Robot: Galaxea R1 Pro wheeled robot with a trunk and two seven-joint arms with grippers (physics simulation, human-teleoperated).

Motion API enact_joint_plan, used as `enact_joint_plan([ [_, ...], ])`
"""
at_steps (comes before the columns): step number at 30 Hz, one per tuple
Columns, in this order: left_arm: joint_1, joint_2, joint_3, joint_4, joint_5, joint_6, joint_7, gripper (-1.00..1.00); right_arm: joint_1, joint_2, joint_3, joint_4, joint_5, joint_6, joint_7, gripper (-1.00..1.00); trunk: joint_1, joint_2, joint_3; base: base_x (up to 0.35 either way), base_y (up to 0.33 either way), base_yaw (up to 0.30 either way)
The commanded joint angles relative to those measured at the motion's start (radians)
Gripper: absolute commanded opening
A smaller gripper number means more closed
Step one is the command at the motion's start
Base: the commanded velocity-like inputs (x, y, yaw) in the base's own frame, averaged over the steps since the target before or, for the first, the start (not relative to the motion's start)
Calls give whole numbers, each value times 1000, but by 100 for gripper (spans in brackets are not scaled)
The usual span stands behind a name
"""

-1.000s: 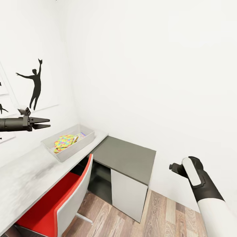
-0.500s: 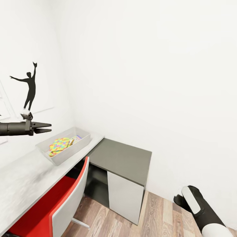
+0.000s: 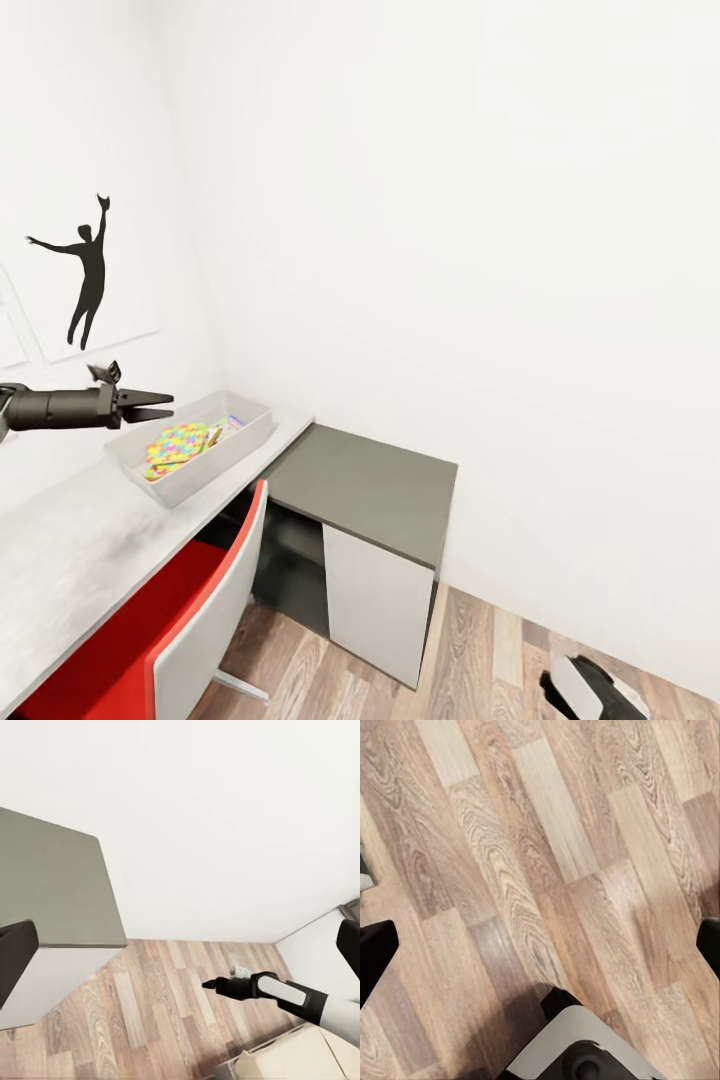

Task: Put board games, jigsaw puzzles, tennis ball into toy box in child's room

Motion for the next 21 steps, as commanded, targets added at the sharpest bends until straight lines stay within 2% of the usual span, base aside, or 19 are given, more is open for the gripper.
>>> enact_joint_plan([
  [1,2,1,-5,1,4,10,-3,100,0,1,4,4,-4,-9,4,100,0,-1,-1,0,0,-4],
  [6,21,-2,-6,1,3,1,-3,100,3,4,24,68,2,-93,34,100,0,-1,-4,0,0,-6],
  [8,27,-11,-10,1,2,-2,-3,100,3,6,29,91,2,-118,38,100,0,-1,-6,0,0,-85],
  [14,34,-27,-17,1,-1,-4,-3,100,5,9,31,119,3,-136,66,100,0,-1,-14,0,0,-149],
  [21,45,-27,-20,3,-4,-5,-3,100,6,9,32,152,4,-150,131,100,0,-1,-23,0,0,-183],
])
